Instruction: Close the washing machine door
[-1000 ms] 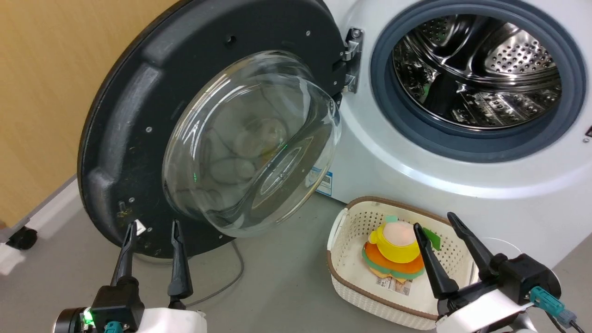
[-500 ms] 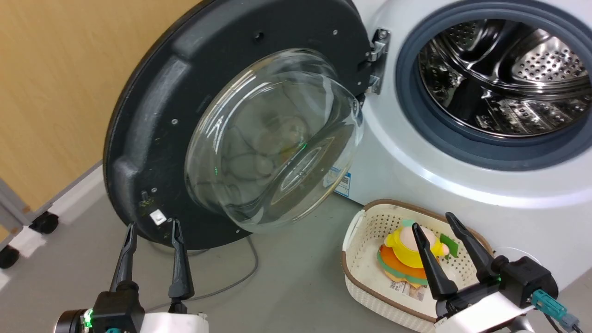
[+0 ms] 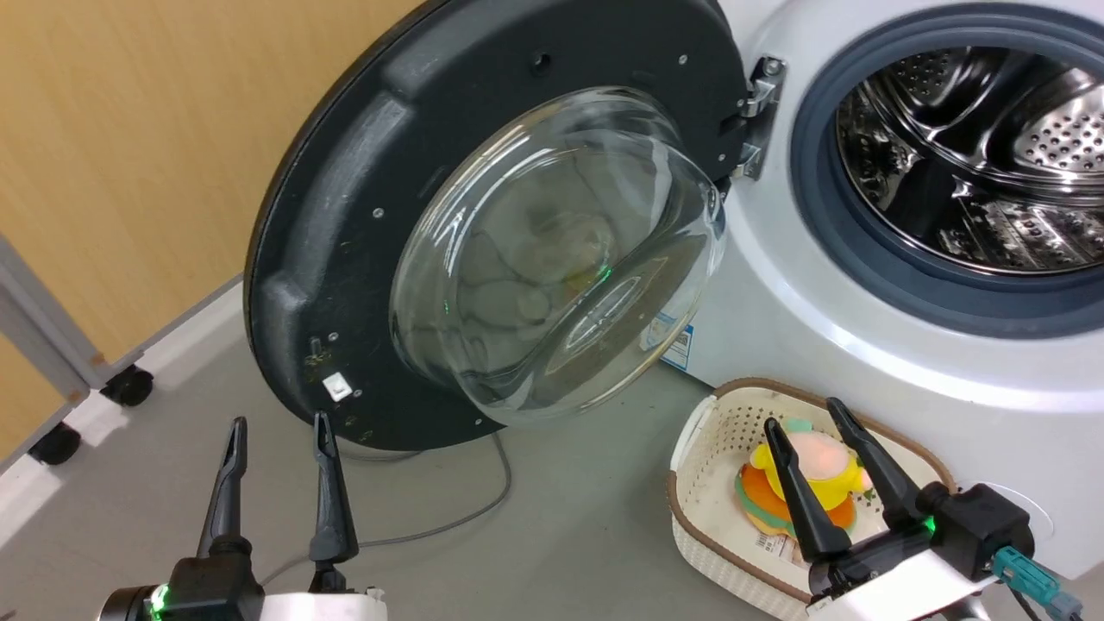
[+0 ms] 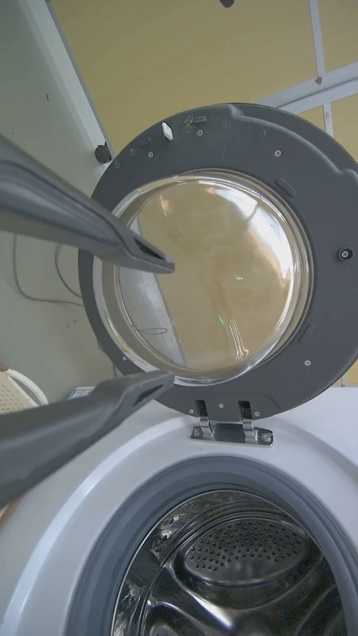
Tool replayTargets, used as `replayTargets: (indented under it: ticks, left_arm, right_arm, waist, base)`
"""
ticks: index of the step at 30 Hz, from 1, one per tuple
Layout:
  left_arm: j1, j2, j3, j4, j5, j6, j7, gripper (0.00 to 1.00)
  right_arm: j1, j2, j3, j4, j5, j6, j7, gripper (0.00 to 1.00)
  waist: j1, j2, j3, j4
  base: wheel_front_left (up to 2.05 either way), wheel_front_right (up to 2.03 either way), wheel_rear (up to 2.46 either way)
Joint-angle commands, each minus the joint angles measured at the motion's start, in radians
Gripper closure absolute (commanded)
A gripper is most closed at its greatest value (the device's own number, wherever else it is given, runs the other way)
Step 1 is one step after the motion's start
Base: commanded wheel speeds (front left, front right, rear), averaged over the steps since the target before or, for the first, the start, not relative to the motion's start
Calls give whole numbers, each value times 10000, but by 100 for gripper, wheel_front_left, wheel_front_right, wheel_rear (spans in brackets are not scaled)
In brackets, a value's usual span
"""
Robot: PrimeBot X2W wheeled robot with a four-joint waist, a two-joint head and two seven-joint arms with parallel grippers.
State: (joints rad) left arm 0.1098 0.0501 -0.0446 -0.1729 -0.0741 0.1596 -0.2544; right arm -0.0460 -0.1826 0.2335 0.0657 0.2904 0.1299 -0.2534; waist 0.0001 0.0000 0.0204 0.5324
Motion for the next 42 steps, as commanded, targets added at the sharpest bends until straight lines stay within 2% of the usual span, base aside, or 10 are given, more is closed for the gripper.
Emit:
replayTargets:
  ticks: [1,9,10,11,12,18,22,29,35,42]
  left_arm:
    - [128,1,-5,-28,-64,38,-74,0]
    - [70,1,-38,62,-74,-48,-74,0]
    - [64,1,-49,77,-100,-89,-74,77]
    - [64,1,-49,77,-100,-89,-74,77]
    - [43,1,-66,72,-104,-157,-74,100]
    - [-453,105,400,-16,-368,-647,-74,100]
    - [-1206,537,912,253,-658,-1262,-74,100]
    - [-3450,1108,2443,2116,-3185,-2149,655,100]
    - [-5526,1580,3763,4057,-5756,-2203,2521,100]
    - [-6894,1723,4898,5999,-8494,-1679,5307,100]
  right_arm:
    - [-69,-66,18,35,102,8,-84,0]
    - [39,-35,-91,12,88,8,-84,0]
    - [52,-28,-105,14,84,8,-84,0]
    - [52,-28,-105,14,84,8,-84,0]
    - [69,-21,-119,17,78,8,-84,0]
    - [288,20,-391,-19,21,8,-84,0]
    - [494,67,-632,-155,-69,8,-84,0]
    - [881,136,-1079,-484,-305,8,-84,0]
    - [802,54,-1075,-612,-373,8,-84,0]
    - [656,37,-1010,-608,-354,8,-84,0]
  waist:
    - [-1,0,-1,8]
    - [-1,0,-25,-7]
    - [-1,0,-28,-9]
    - [-1,0,-28,-9]
    - [-1,0,-33,-11]
    - [-1,0,-11,1]
    - [-1,0,120,-14]
    - [-1,0,438,-98]
    - [-1,0,756,-504]
    - [-1,0,876,-880]
  base:
    - [0,0,0]
    - [0,0,0]
    - [0,0,0]
    - [0,0,0]
    - [0,0,0]
    - [0,0,0]
    - [0,0,0]
    - [0,0,0]
    - [0,0,0]
    - [0,0,0]
